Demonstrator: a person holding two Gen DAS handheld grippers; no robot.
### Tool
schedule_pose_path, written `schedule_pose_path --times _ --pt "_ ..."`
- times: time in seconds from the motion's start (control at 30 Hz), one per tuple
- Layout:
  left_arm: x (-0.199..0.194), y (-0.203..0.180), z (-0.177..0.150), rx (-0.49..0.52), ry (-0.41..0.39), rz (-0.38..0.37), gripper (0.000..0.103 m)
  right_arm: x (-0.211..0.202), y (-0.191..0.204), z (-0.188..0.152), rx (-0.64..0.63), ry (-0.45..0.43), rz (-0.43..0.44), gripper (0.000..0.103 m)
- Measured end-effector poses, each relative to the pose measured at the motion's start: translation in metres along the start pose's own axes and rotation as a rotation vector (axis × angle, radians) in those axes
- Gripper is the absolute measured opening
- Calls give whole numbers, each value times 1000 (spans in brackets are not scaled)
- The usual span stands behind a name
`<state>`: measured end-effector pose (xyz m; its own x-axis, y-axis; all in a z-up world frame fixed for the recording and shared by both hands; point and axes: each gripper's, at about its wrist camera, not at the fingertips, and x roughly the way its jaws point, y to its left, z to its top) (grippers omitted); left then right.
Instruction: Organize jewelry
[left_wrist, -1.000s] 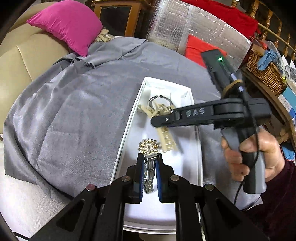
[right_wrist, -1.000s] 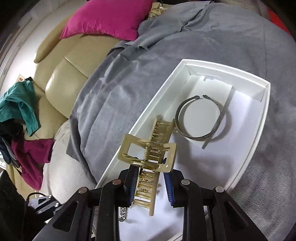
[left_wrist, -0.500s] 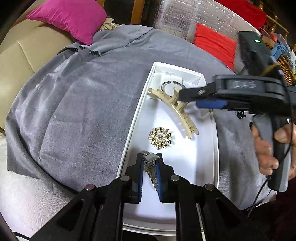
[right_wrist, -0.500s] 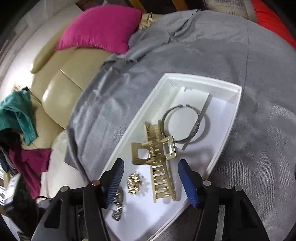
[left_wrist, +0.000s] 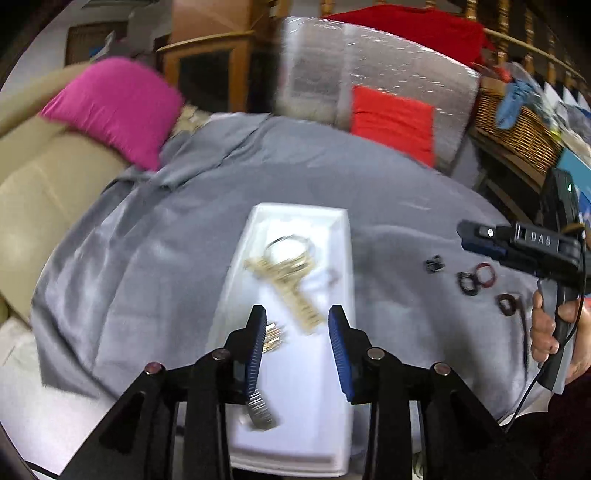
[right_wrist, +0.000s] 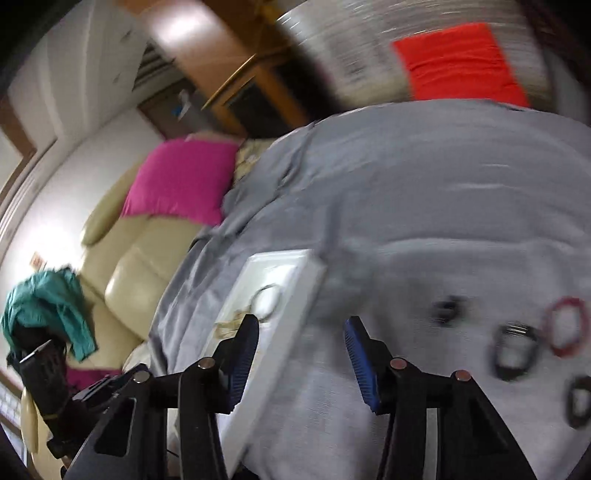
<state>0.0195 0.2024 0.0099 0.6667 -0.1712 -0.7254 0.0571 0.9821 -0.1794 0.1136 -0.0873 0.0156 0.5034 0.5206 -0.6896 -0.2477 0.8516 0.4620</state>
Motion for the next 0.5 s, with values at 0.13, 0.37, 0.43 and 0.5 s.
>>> schedule_pose_path --times 0.13,0.37,0.43,0.5 --pt "11 -55 10 56 -17 -58 50 -52 -61 2 130 -78 -31 52" --pt "68 -136 10 106 38 -152 54 -101 -138 -11 244 -86 -122 52" --pt "85 -156 7 127 51 -189 54 -107 -154 -16 263 -70 -147 52" --pt "97 -172 4 147 35 -228 54 -113 -169 -20 285 -53 -155 50"
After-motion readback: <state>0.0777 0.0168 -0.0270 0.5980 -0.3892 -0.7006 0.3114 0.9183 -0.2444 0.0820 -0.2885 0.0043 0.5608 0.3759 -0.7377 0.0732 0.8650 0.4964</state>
